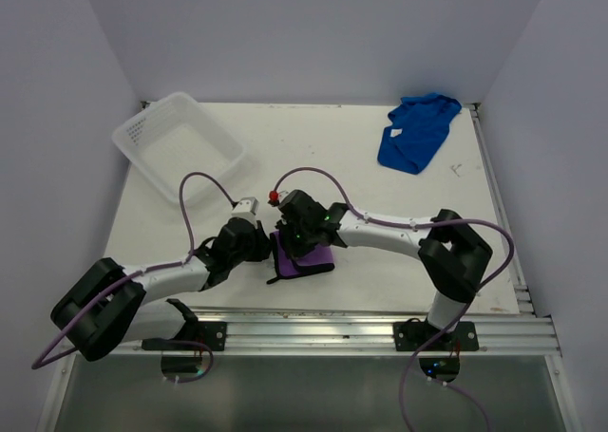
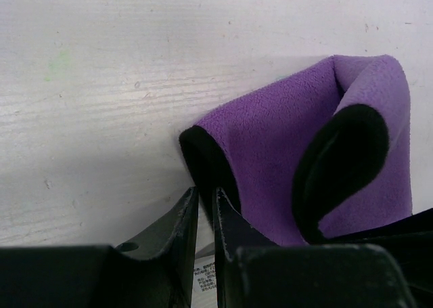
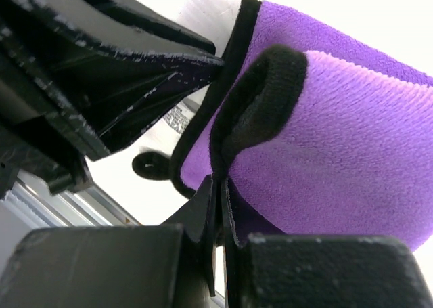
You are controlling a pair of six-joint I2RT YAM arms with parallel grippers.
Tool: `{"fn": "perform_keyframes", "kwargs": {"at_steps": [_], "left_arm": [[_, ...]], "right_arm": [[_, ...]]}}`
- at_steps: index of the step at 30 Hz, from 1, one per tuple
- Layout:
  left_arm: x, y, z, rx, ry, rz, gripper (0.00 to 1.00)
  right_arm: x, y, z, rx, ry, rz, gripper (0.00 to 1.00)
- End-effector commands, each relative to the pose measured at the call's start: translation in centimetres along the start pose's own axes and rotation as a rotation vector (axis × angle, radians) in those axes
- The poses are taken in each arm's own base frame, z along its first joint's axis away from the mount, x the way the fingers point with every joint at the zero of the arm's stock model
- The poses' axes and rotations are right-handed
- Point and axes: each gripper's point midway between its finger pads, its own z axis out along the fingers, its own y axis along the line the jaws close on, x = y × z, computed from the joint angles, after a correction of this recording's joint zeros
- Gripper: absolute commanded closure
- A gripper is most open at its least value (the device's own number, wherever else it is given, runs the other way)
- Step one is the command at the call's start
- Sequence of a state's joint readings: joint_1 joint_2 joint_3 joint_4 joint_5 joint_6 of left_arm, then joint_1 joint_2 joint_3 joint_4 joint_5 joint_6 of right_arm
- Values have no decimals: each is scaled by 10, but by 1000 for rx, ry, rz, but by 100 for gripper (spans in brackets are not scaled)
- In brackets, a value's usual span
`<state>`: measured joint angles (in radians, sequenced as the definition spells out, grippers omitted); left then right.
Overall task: Roll the towels
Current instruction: Fold the towel
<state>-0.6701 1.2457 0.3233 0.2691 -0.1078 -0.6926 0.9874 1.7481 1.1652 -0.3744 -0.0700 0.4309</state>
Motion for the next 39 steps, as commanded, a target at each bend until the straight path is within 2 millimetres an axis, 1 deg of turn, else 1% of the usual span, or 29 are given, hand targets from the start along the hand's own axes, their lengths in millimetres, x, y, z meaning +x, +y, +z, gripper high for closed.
{"fn": "perform_keyframes", "kwargs": {"at_steps": [1,6,16,22,25,26,29,33,37,39], "left_arm": [[-11,-8,-2,34,-49,0,82],[-9,-6,-3,31,-47,0,82],[-8,-5,-4,28,-48,5,82],[-7,-4,-4,26,-48,8,82],[-7,-3,-5,26,-48,8,82],[-7,-3,-5,25,-50,8,82],[-6,-3,-5,25,-46,10,82],[-6,-2,-5,21,-47,12,82],[-8,-2,-7,21,-51,13,82],[-9,-2,-8,20,-53,14,82]], "right_arm": [[-21,12,3,-27,-53,22,100],[-21,16,11,-41,-41,32,100],[-17,20,20,-46,-22,39,99],[-16,22,24,-47,-13,42,91],[-14,22,25,-47,-8,47,84],[-14,23,25,-51,-7,47,80],[-15,24,24,-56,-13,52,77],[-20,28,18,-69,-27,49,72],[-28,32,8,-81,-50,51,65],[-33,35,0,-91,-67,52,64]]}}
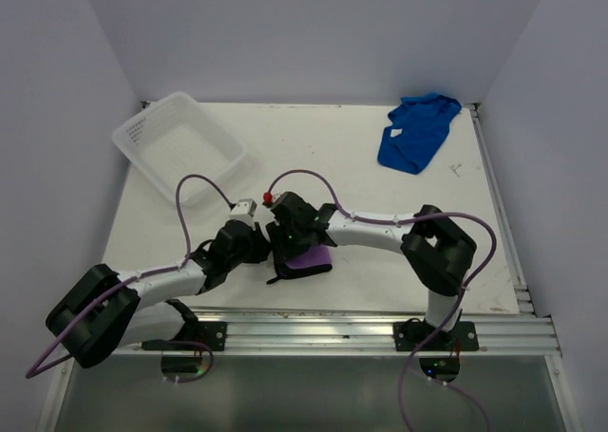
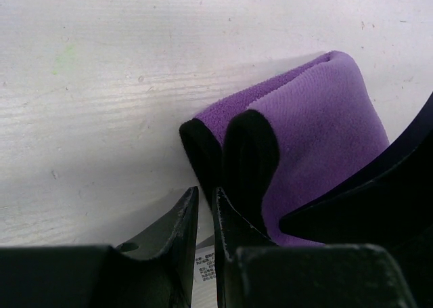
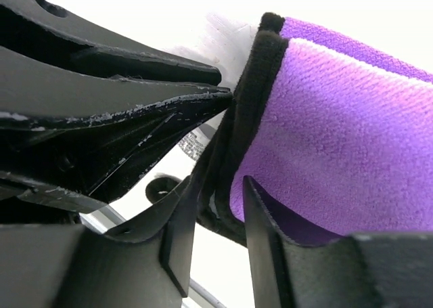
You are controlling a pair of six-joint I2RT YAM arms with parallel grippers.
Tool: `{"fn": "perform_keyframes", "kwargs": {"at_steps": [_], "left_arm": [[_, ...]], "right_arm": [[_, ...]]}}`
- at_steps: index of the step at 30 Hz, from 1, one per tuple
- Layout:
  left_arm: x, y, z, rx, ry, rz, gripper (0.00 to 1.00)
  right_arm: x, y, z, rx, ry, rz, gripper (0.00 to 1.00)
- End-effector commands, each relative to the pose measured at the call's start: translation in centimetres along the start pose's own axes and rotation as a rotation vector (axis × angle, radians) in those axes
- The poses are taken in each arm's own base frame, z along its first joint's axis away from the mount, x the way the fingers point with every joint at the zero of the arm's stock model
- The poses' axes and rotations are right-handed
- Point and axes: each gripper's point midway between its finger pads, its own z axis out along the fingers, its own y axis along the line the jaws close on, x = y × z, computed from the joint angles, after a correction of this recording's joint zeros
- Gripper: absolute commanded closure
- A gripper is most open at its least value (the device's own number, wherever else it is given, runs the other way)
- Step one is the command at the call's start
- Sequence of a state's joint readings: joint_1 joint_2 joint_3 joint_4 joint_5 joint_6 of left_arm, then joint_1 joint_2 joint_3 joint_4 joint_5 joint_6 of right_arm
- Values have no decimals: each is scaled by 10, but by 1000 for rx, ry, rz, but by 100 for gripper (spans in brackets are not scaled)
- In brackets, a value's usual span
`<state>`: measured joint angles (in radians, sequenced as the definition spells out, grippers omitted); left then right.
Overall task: Roll the towels
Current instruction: Fold the towel
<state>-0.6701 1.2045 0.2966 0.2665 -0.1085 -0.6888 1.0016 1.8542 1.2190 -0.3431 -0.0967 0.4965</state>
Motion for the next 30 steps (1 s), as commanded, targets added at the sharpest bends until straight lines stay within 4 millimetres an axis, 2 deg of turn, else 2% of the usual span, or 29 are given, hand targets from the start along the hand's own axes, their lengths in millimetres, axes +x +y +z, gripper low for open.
{"fn": "perform_keyframes", "kwargs": {"at_steps": [1,4,6,8,9,10,11,12,14,16,17,21,25,27,28,30], "left_arm": [[-11,-4,-3,9,-45,15,82],[-16,-2,-5,-8,-57,23,82],[-18,0,-7,-19,-63,29,82],[-21,-1,-9,-20,-70,31,81],[-22,-1,-11,-22,-71,35,81],[-26,-3,-13,-18,-86,32,80],[-29,-3,-15,-20,-94,32,79],[-35,-5,-18,-18,-110,30,79],[-42,-9,-21,-12,-127,33,79],[-54,-15,-26,-5,-149,35,79],[-58,-18,-27,0,-155,40,79],[-82,-42,-35,62,-190,46,81],[-94,-67,-36,161,-199,51,83],[-93,-82,-33,226,-175,56,85],[-90,-86,-31,244,-165,53,85],[-86,-90,-24,253,-151,52,86]], "right_arm": [[-32,26,-29,-74,-103,-7,62],[-36,23,-43,-63,-134,-4,62],[-40,11,-54,-1,-170,-8,64],[-34,-1,-58,42,-176,-7,68],[-39,-8,-67,56,-210,9,70],[-31,-16,-66,69,-200,20,74],[-35,-25,-69,75,-218,41,76],[-38,-28,-76,69,-238,58,78],[-36,-48,-80,82,-246,100,81],[-35,-58,-85,68,-253,135,85],[-41,-68,-88,66,-269,164,86],[-56,-83,-95,69,-302,174,87],[-66,-89,-87,74,-290,176,87],[-67,-91,-75,69,-269,182,88],[-73,-89,-73,59,-280,184,88],[-70,-90,-59,50,-255,194,88]]}}
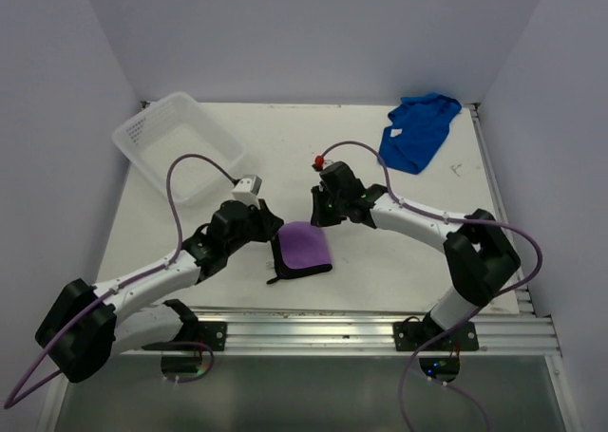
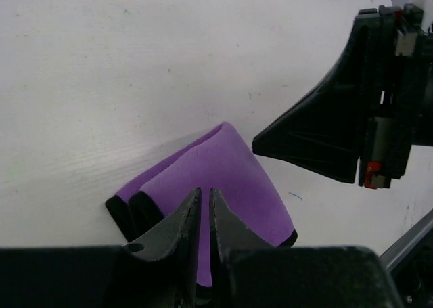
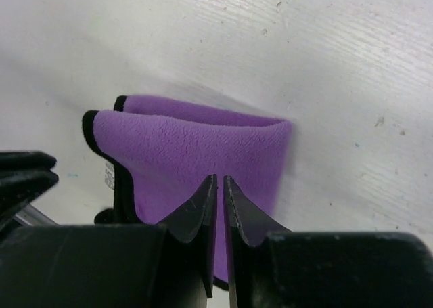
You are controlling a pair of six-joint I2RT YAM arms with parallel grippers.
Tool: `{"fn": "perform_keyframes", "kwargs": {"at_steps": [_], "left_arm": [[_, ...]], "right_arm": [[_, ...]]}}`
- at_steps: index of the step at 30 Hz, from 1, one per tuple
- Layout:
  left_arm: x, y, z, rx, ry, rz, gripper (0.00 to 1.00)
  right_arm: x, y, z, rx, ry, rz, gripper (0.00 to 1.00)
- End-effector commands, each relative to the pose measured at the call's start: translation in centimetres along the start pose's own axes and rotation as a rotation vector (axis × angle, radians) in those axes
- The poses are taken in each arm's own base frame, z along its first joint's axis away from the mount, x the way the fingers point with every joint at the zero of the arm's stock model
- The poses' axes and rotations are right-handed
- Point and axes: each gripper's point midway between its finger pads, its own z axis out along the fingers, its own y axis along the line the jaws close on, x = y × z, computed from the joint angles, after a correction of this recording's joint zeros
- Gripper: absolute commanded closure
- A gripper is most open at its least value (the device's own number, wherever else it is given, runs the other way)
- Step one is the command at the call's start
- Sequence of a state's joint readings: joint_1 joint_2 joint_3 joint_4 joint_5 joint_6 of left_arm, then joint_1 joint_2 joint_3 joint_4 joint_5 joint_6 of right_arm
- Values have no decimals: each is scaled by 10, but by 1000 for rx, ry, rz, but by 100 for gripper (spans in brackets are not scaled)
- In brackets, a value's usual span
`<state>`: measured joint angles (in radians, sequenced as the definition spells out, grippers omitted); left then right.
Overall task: Roll the towels
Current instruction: Fold the towel
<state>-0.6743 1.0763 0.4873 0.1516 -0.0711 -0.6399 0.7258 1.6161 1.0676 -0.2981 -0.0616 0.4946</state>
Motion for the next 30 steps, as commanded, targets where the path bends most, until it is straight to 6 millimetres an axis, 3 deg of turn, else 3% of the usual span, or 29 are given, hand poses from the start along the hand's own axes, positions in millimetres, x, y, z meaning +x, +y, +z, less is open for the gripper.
{"fn": "perform_keyframes", "kwargs": {"at_steps": [1,8,13,21,26,30], "left_arm": [[-4,-30,8,125,6,13,87],[21,-19,20,103,61,20,89],[46,12,26,-2,103,53,89],[78,47,37,-121,182,104,91],[82,64,31,-202,197,127,97],[79,68,25,-221,186,131,100]], "right_arm": [[-17,16,13,-65,-29,-3,89],[0,3,45,-31,27,13,89],[11,-8,59,-10,55,23,89],[11,-12,65,-6,79,-5,87],[5,-14,62,-7,70,-10,86],[2,-18,59,-1,64,-15,79]]}}
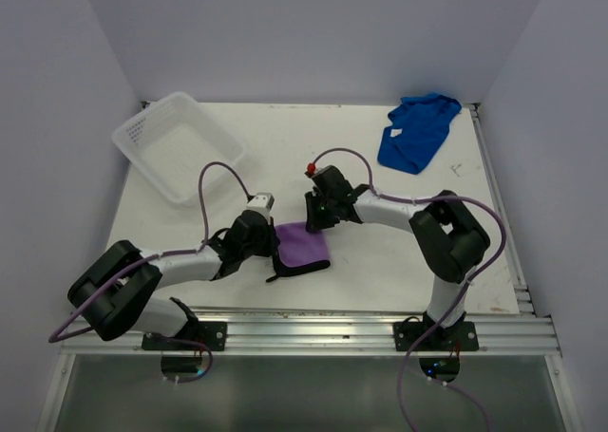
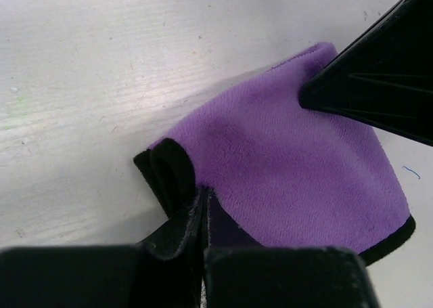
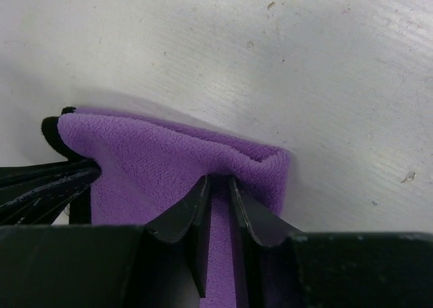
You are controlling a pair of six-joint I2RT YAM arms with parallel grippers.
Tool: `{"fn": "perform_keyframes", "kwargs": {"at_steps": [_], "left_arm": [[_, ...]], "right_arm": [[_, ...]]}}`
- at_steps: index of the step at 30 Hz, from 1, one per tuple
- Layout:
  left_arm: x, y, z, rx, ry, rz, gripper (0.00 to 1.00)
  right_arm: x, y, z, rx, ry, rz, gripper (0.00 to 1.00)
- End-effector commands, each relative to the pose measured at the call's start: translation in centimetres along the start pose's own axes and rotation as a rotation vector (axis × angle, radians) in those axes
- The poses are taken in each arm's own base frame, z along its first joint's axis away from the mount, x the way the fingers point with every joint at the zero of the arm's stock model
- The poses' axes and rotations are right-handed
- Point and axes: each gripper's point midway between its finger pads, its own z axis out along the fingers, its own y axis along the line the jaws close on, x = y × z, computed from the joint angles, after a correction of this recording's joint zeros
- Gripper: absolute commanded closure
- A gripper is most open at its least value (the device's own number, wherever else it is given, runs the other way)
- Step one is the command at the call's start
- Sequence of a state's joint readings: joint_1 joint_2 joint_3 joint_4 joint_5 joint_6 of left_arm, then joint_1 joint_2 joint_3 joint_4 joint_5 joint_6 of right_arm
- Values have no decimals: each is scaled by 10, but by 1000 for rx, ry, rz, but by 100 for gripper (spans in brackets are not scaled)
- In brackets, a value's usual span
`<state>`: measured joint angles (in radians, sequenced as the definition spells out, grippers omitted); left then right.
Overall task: Roll the towels
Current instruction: Fold the towel
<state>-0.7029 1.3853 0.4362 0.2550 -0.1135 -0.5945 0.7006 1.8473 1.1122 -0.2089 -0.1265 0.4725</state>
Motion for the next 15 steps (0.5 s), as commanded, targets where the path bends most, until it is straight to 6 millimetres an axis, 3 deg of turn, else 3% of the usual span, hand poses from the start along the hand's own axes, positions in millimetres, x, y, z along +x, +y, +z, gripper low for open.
{"fn": "perform_keyframes", "kwargs": {"at_steps": [1,9,15], "left_arm": [[0,17,-6,-71,-20,38,100],[8,19,-5,-67,-2,33,100],[8,16,-4,-51,-5,30,100]], "right_arm": [[-20,-3,-4,2,-43,-20,79],[-25,-5,-9,3,-45,-34,73],[-29,3,-26,-28,-67,-44,70]]}}
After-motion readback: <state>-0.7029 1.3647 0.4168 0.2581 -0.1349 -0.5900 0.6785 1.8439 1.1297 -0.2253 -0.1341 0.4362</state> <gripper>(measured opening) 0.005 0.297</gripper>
